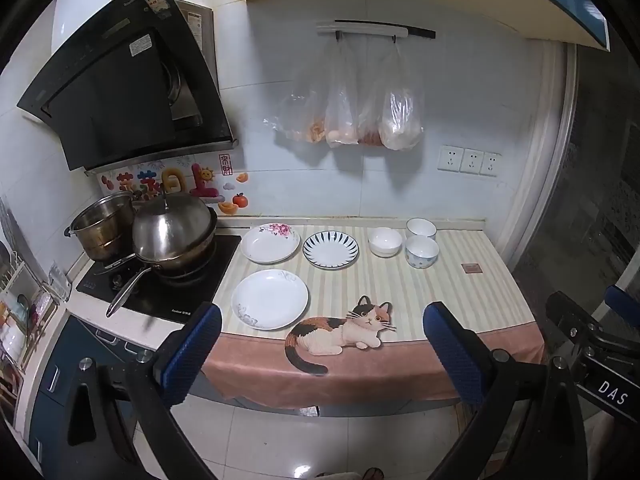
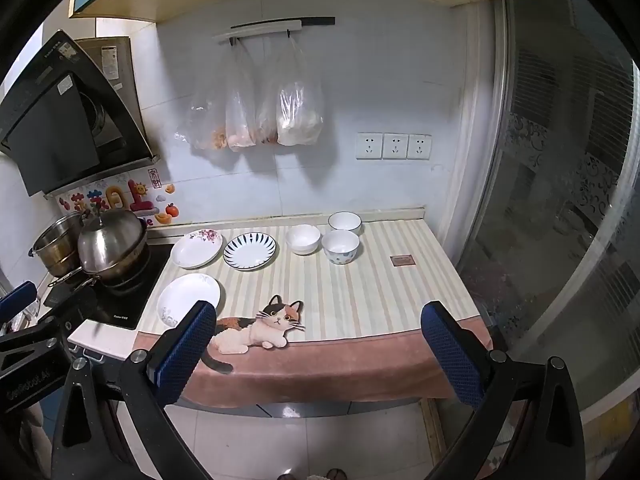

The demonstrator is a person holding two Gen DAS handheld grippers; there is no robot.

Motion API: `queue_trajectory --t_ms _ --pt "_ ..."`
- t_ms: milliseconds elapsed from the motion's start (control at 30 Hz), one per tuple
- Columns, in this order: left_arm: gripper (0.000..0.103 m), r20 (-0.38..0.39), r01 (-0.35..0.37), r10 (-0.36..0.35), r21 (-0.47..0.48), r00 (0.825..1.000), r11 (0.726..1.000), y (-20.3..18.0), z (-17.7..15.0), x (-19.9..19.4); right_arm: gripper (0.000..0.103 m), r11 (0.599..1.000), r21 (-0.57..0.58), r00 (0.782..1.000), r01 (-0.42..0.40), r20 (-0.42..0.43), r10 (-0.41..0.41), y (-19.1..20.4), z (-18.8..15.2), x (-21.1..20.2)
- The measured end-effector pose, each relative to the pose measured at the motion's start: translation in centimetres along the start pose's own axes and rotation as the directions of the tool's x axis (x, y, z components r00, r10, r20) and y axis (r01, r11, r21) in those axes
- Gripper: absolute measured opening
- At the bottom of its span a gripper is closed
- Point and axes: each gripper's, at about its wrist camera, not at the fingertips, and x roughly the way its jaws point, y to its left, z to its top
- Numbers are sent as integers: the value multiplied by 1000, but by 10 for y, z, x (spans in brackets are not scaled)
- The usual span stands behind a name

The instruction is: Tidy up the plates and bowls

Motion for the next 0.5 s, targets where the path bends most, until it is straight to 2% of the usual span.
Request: queue_trajectory --t_ms 500 --pt "103 -1 3 -3 1 1000 1000 1 0 -3 103 1000 -3 1000 2 -3 -2 -3 0 0"
